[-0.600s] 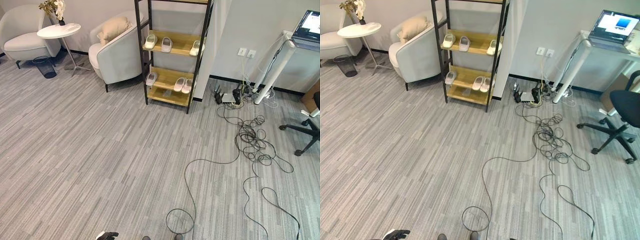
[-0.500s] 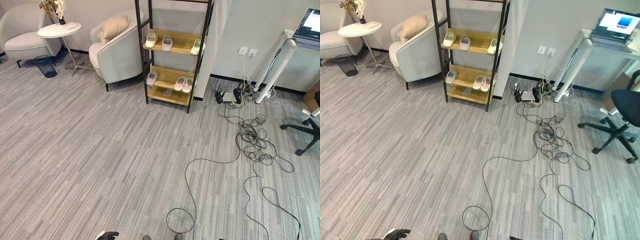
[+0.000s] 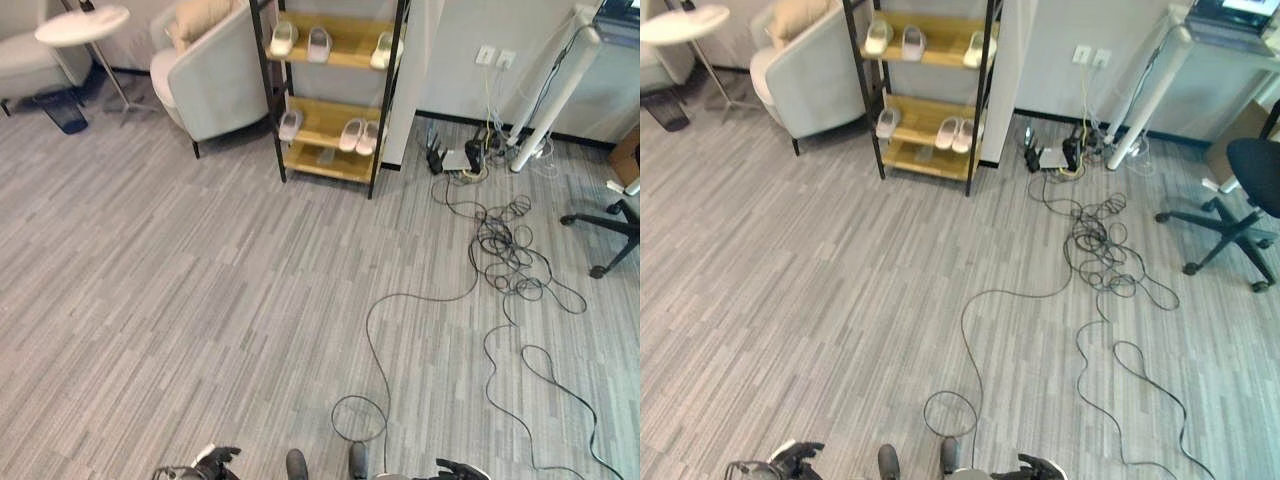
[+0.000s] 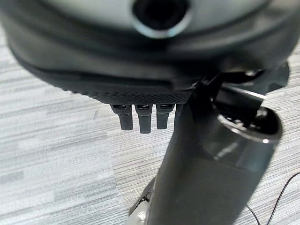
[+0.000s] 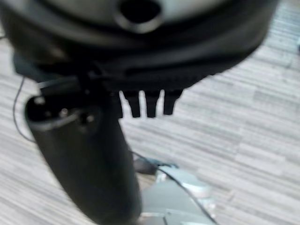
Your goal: Arrange the slippers neatly on the shoe rack.
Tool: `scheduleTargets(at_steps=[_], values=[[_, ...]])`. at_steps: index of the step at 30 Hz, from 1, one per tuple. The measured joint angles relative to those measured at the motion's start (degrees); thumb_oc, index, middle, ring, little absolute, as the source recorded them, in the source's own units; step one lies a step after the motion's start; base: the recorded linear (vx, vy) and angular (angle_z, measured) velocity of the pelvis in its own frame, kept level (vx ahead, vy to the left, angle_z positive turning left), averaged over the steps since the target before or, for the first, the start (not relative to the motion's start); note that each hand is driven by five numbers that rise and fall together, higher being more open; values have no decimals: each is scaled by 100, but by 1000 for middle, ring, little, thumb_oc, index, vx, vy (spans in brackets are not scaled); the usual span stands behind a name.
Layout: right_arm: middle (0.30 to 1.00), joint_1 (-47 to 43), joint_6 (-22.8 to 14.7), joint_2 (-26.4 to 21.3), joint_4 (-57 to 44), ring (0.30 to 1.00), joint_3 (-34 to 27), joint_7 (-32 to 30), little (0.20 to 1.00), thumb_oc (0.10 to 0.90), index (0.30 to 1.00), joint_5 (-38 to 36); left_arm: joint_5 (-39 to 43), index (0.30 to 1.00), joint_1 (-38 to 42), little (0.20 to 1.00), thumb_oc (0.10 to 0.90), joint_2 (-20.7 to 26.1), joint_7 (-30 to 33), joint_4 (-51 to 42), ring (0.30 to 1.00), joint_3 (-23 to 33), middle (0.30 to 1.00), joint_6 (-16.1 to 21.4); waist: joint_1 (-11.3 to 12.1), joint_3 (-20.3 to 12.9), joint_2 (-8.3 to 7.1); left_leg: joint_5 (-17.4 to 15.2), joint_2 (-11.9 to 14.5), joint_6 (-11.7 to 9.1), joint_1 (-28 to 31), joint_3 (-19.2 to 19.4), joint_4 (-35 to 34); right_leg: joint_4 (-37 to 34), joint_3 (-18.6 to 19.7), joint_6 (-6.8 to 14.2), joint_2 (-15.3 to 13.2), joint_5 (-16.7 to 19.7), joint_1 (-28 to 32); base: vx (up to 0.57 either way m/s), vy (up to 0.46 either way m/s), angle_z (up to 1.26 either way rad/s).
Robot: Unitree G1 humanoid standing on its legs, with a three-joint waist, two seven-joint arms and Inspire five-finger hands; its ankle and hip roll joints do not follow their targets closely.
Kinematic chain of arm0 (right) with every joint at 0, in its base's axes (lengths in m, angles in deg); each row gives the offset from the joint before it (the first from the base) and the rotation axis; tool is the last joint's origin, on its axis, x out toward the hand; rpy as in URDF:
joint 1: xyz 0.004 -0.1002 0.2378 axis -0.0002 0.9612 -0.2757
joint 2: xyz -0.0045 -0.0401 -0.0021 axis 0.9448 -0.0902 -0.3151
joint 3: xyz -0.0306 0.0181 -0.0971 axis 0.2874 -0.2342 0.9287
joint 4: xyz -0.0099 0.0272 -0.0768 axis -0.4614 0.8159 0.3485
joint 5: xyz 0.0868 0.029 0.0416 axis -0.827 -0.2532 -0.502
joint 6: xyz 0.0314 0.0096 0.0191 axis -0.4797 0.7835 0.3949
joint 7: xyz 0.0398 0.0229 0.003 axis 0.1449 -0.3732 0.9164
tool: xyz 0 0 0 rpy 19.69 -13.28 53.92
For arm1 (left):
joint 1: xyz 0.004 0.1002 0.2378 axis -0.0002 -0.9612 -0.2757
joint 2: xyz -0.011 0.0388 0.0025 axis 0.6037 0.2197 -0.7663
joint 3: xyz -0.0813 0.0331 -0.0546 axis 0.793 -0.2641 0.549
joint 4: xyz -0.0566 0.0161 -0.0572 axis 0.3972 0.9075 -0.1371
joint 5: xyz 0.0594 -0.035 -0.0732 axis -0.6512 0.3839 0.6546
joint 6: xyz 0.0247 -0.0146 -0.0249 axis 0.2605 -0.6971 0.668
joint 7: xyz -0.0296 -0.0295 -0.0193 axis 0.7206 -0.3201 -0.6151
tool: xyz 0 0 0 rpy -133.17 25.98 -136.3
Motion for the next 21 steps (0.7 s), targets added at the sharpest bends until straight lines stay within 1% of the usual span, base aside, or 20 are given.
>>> scheduleTargets(at_steps=[1,2,4,5,6,7,8,9,10,11,12,13,14,15,16,17,18,19,20,21], values=[[900,-27,-1,27,-8,900,-1,4,900,800,900,4,2,900,147,900,800,68,-4,-24,900,-13,900,3,33,113,-61,-62,0,-93,-233,-32,506,22,-4,-35,-30,-45,22,221,-166,-6],[900,-131,-3,62,50,900,43,4,900,800,900,2,91,900,388,900,800,138,57,-115,900,-22,900,4,120,333,-198,-162,30,-236,-858,-186,1706,30,20,-115,-110,-95,14,145,-31,-4],[900,-232,34,-14,65,900,186,-7,900,800,900,3,146,900,526,900,800,83,104,-147,900,-60,900,3,238,493,-251,-227,188,-384,-1358,-317,2306,-1,-1,-198,-125,-81,26,358,56,-18],[900,-245,13,-45,64,900,224,-7,900,800,900,7,166,900,555,900,800,26,102,-114,900,-58,900,-8,242,532,-197,-209,215,-386,-1402,-302,2091,-2,-12,-183,-123,-92,36,430,128,-6],[900,-259,6,-73,72,900,217,-7,900,800,900,7,186,900,553,900,800,-67,110,-118,900,-38,900,17,250,630,-218,-139,235,-427,-1318,-325,1191,-1,-4,-128,-133,-148,27,297,113,1],[900,-260,13,-84,80,900,219,-6,900,800,900,8,218,900,557,900,800,-112,109,-128,900,-40,900,25,256,630,-173,-101,257,-436,-1278,-340,831,0,-15,-164,-125,-124,8,301,112,2],[900,-309,39,-80,81,900,224,-11,900,800,900,14,257,900,558,900,800,-163,132,-152,900,-43,900,30,284,695,-47,103,320,-566,-1304,-374,317,0,-6,-122,-76,-151,76,328,112,8],[900,-258,55,-94,180,900,200,-12,900,800,900,29,292,900,576,900,800,-246,183,-140,900,-2,900,75,297,753,87,351,409,-816,-1281,-479,-790,-2,21,-64,9,-228,153,647,281,-9],[900,-308,46,-156,233,900,218,-13,900,800,900,129,268,900,560,900,800,-232,207,-92,900,0,900,131,444,784,81,402,390,-823,-1388,-542,-794,0,85,30,8,-343,277,886,390,-29],[900,-343,56,-134,324,900,195,-10,900,800,900,200,242,900,546,900,800,-244,202,30,900,43,900,152,502,728,137,368,416,-754,-1340,-760,-787,33,221,91,-6,-422,343,865,387,-108],[900,-356,68,-106,474,900,154,-14,900,800,900,251,216,900,435,900,800,-339,202,334,900,232,900,128,773,549,19,308,432,-667,-1276,-914,-737,117,581,156,-44,-534,224,574,253,-128],[900,-326,54,-74,452,900,197,-15,900,800,900,249,182,900,352,900,800,-366,196,450,900,274,900,88,833,365,23,250,388,-541,-1320,-891,-551,107,647,172,-133,-556,220,502,249,-140],[900,-247,3,17,313,900,332,-2,900,800,900,244,86,900,107,900,800,-338,156,538,900,253,900,-94,801,235,-195,459,167,-281,-1315,-686,-341,61,635,366,-425,-682,346,484,278,-65],[900,-190,2,84,258,900,319,5,900,800,900,231,49,900,26,900,800,-315,151,538,900,226,900,-137,715,225,-336,449,41,-141,-1234,-634,-321,303,617,576,-592,-794,348,537,413,-15],[900,-120,-7,145,204,900,281,-12,900,800,900,199,36,900,-85,900,800,-261,152,480,900,175,900,-141,610,132,-332,803,0,266,-1088,-419,-396,787,580,771,-650,-947,341,502,419,14],[900,-123,33,183,116,900,342,-21,900,800,900,201,39,900,-54,900,800,-200,137,403,900,36,900,-204,539,97,-403,709,-121,380,-921,-425,-462,1631,554,989,-790,-1099,34,367,336,30],[900,-140,47,138,-29,900,200,-51,900,800,900,131,-7,900,-64,900,800,-148,107,264,900,-152,900,-250,451,105,-332,670,-157,499,-766,-483,-525,2766,457,976,-890,-1220,-410,493,279,26],[900,-81,40,46,-192,900,203,-51,900,800,900,134,4,900,-137,900,800,-87,97,241,900,-253,900,-231,402,78,-356,644,-267,526,-642,-465,-530,3642,436,958,-1076,-1235,-748,492,205,28],[900,-87,18,47,-271,900,164,-51,900,800,900,102,147,900,-46,900,800,-8,102,131,900,-266,900,-233,403,43,-367,415,-393,620,-476,-639,-541,4213,392,968,-1206,-1256,-1015,493,204,27],[900,-147,-3,17,-268,900,102,-70,900,800,900,86,250,900,-19,900,800,-1,102,27,900,-265,900,-237,369,71,-320,484,-398,623,-376,-712,-564,4390,282,926,-1234,-1278,-1062,300,63,35]])
